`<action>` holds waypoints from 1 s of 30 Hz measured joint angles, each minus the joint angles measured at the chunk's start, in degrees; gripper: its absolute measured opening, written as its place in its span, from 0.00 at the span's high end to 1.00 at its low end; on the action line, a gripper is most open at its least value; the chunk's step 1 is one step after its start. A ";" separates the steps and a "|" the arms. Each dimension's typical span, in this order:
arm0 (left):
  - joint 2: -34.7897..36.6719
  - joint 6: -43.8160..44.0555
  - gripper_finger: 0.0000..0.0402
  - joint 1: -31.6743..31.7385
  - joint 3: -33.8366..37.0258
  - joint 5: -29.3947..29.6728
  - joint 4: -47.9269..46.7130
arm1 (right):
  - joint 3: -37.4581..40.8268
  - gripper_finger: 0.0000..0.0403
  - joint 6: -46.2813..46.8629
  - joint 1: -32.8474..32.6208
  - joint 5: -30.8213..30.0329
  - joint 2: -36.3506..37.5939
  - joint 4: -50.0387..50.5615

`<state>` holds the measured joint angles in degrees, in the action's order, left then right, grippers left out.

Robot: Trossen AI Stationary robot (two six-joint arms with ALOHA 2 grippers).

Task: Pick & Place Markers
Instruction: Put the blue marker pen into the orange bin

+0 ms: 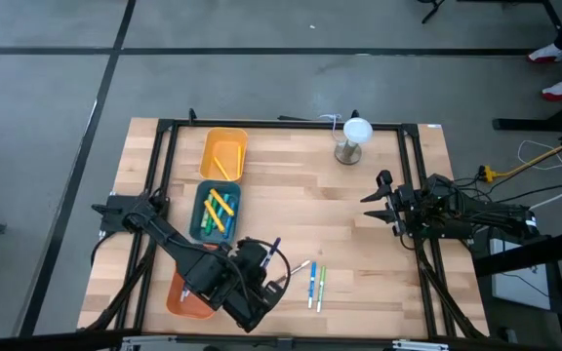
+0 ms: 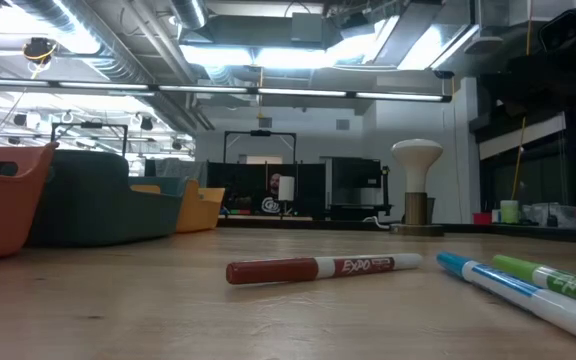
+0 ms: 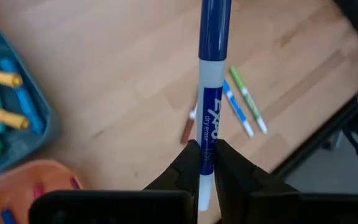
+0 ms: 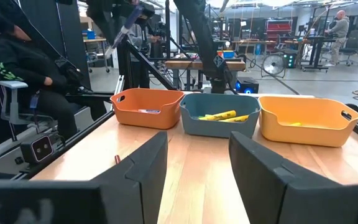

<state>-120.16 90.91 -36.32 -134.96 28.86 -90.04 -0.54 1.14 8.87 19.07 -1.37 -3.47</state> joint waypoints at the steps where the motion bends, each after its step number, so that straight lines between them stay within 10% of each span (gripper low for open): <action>1: 0.00 0.00 0.94 -0.08 0.00 -0.94 0.01 | 0.00 0.58 0.01 0.02 0.00 -0.01 0.01; 19: 0.60 -13.44 0.94 -0.27 0.31 -7.64 0.06 | 0.02 0.58 0.05 -0.01 0.00 0.00 -0.01; 30: 9.61 -10.15 0.94 -0.41 11.95 -8.01 -0.01 | 0.01 0.58 0.05 0.00 0.00 -0.01 0.01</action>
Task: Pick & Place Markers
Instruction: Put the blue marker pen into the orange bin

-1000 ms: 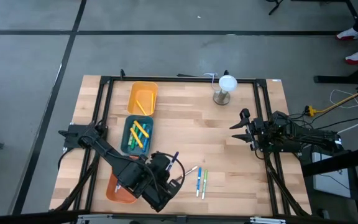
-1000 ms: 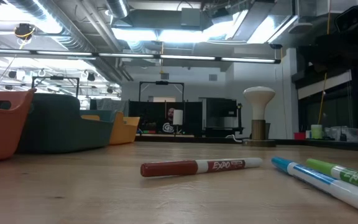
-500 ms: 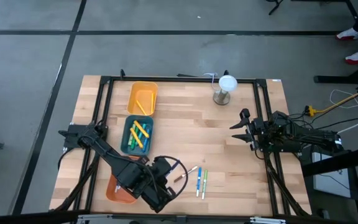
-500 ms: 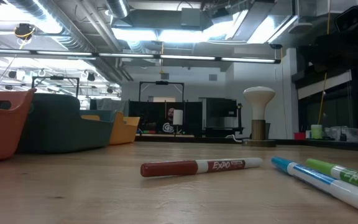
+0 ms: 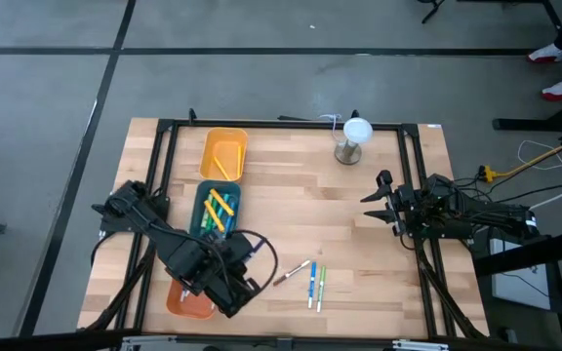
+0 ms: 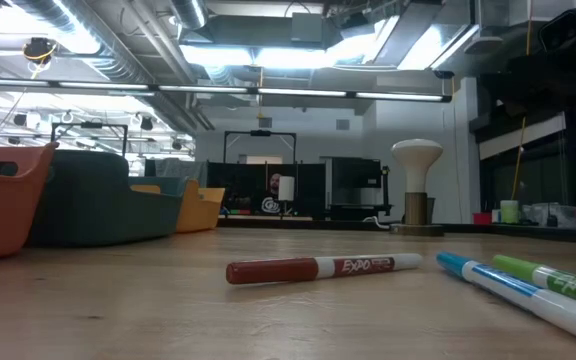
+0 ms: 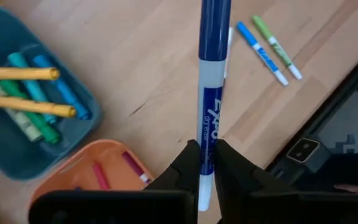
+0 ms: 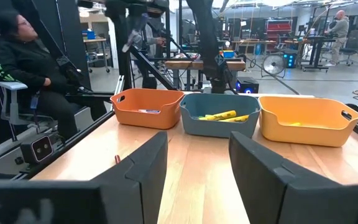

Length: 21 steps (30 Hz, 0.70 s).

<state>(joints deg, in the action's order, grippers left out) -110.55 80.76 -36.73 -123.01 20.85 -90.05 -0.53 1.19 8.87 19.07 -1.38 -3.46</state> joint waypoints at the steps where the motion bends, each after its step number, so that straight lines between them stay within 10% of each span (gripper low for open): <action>1: 0.83 0.48 0.94 -0.04 1.13 0.02 0.03 | -0.01 0.58 0.00 -0.01 0.00 -0.01 -0.02; 21: 16.07 21.13 0.94 -7.26 23.83 0.65 -0.01 | -0.01 0.58 0.00 -0.01 0.00 0.01 0.00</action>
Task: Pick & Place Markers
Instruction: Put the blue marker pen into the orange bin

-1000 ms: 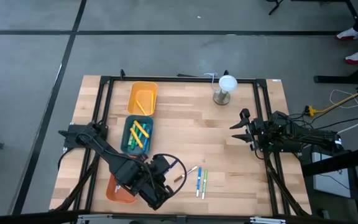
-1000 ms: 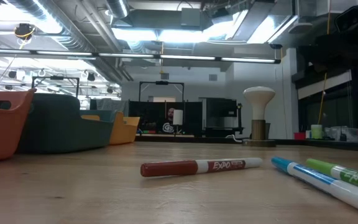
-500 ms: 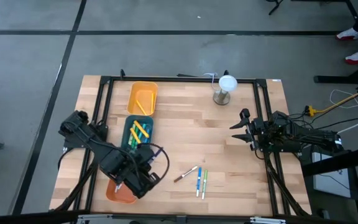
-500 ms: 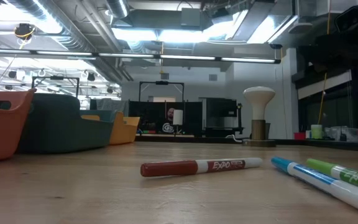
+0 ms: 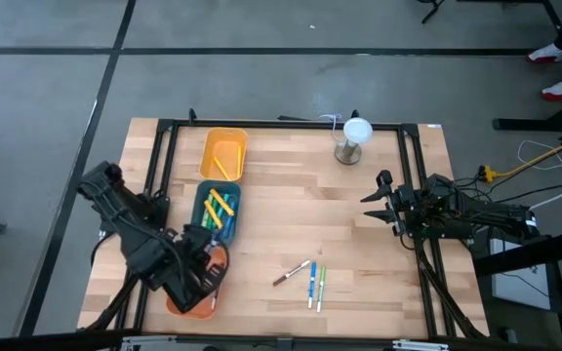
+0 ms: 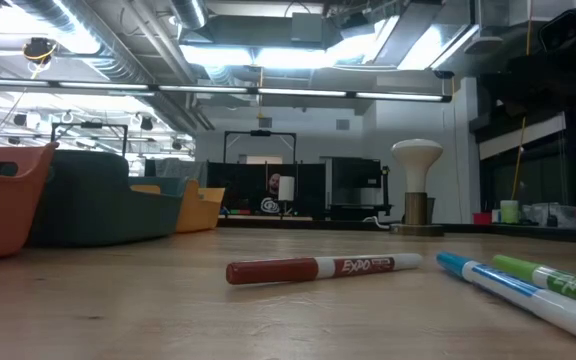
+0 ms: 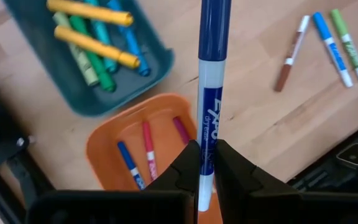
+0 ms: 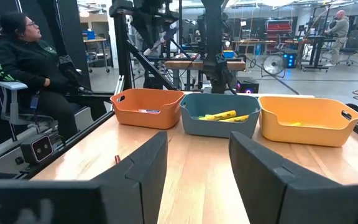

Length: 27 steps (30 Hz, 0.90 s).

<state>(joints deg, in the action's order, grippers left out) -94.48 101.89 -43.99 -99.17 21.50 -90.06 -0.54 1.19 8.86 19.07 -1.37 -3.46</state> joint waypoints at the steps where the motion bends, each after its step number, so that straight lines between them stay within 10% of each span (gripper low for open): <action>1: 0.39 1.18 0.94 -0.48 0.84 0.01 0.00 | 0.00 0.58 0.00 0.00 0.02 -0.02 0.00; 27: 2.38 4.45 0.94 -3.62 5.68 -4.89 0.06 | 0.00 0.58 0.00 0.01 0.01 -0.01 0.00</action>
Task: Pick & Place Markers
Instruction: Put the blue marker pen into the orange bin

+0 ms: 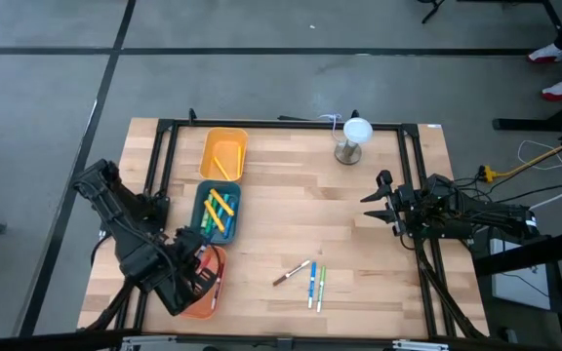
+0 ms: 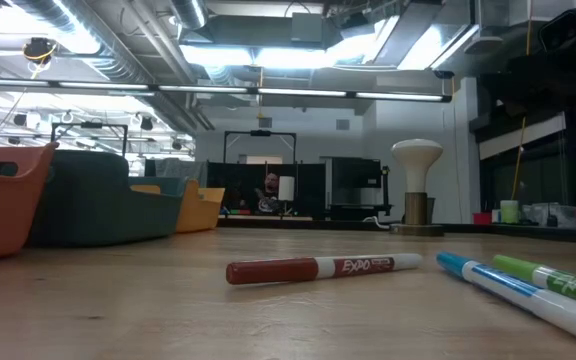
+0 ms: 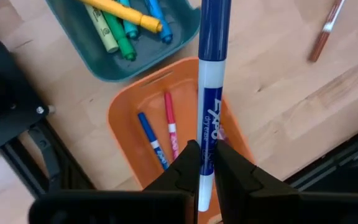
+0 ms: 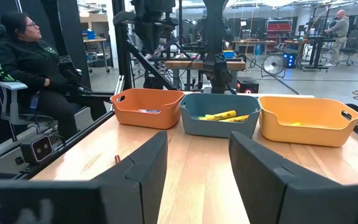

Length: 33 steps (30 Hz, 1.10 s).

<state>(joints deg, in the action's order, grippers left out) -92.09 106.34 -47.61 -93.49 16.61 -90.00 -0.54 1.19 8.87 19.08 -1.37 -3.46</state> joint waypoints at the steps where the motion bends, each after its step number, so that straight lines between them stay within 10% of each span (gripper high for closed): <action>1: 0.00 -1.25 0.94 0.43 0.00 -0.52 -0.02 | 0.00 0.58 0.00 0.00 0.01 -0.01 0.00; 13: 0.00 -17.07 0.94 5.31 1.06 -5.27 0.04 | 0.00 0.58 0.00 -0.01 -0.01 0.00 0.00; 33: 0.46 -18.59 0.94 5.99 8.70 -14.15 4.94 | 0.01 0.58 -0.01 -0.01 -0.01 0.00 0.00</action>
<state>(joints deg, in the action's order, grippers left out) -91.64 87.74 -41.63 -84.79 2.46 -85.05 -0.53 1.18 8.87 19.08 -1.37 -3.46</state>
